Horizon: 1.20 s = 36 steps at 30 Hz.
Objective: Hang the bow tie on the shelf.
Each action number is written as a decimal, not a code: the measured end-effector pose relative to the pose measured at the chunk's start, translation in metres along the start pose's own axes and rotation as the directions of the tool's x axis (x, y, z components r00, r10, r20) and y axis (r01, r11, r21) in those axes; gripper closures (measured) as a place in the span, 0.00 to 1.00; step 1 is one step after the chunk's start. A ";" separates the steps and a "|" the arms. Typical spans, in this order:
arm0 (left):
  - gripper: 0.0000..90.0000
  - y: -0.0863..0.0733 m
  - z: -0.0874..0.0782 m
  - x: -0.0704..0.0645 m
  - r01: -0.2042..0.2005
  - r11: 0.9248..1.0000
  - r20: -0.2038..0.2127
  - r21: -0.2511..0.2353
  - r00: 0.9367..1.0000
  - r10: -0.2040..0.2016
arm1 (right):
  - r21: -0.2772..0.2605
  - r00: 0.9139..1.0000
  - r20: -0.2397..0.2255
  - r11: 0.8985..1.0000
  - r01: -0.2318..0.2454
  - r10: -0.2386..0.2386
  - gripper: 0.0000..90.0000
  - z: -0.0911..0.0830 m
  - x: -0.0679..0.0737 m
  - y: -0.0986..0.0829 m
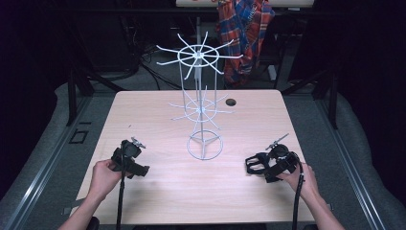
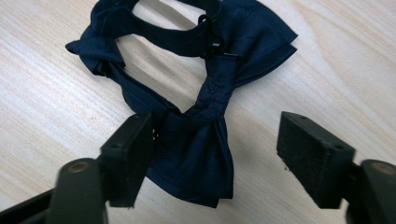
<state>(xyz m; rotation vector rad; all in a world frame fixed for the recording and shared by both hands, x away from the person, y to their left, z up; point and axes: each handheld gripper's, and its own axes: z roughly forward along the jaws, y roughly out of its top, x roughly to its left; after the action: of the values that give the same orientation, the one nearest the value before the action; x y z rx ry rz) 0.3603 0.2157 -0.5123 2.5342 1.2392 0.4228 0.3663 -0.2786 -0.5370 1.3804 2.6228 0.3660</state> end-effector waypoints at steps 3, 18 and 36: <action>0.21 -0.001 -0.001 0.000 0.001 1.000 0.000 0.000 1.000 -0.001 | 0.008 1.000 0.006 1.000 0.014 -0.014 0.41 0.002 0.003 0.001; 0.21 0.000 -0.001 0.001 0.005 1.000 -0.002 0.001 1.000 -0.004 | 0.060 0.996 0.047 0.996 0.067 -0.070 0.62 0.004 0.008 0.003; 0.21 -0.001 0.000 0.001 0.005 1.000 -0.001 0.004 1.000 -0.005 | 0.017 0.996 0.042 0.997 0.077 -0.077 0.82 0.002 0.012 0.001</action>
<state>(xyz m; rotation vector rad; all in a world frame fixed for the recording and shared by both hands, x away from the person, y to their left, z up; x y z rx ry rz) 0.3602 0.2169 -0.5128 2.5345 1.2474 0.4216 0.3610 -0.2680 -0.5385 1.2724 2.6400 0.3032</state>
